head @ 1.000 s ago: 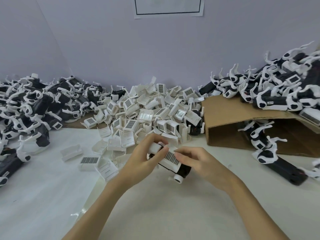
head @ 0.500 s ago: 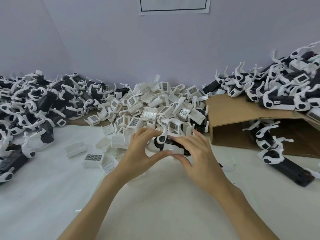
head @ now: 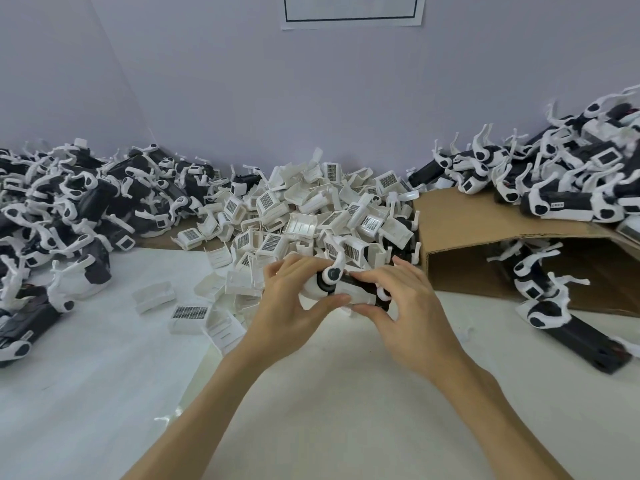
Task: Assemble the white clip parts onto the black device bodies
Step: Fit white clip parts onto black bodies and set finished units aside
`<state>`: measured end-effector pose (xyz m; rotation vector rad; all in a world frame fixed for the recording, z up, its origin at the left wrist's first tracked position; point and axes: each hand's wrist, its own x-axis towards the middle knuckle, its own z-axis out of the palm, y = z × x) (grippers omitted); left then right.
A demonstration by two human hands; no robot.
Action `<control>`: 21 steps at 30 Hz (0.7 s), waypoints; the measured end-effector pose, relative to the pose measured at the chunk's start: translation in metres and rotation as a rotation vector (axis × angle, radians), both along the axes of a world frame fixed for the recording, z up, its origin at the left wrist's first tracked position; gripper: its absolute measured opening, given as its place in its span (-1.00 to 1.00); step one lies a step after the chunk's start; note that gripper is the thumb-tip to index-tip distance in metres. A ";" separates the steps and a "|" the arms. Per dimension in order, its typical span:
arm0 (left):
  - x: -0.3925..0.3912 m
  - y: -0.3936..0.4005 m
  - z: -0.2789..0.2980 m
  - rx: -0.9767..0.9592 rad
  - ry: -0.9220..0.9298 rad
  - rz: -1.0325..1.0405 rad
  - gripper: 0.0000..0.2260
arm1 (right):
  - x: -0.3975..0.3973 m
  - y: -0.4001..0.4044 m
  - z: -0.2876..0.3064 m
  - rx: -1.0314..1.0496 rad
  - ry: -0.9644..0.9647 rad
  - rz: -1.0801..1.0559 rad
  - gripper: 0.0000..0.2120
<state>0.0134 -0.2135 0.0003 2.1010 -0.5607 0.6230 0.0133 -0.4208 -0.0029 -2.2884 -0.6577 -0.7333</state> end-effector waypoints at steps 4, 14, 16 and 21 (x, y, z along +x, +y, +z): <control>0.001 -0.001 0.000 -0.082 0.122 -0.015 -0.77 | -0.001 0.004 -0.006 0.003 0.108 0.030 -0.53; 0.002 0.003 0.002 -0.323 0.474 -0.143 -0.66 | -0.005 0.001 0.000 0.383 0.519 0.126 -0.50; 0.001 0.003 0.003 -0.402 0.524 -0.152 -0.66 | -0.007 0.002 0.002 0.408 0.525 0.148 -0.51; -0.002 0.001 0.002 -0.484 0.549 -0.169 -0.67 | -0.008 0.001 0.003 0.393 0.533 0.185 -0.67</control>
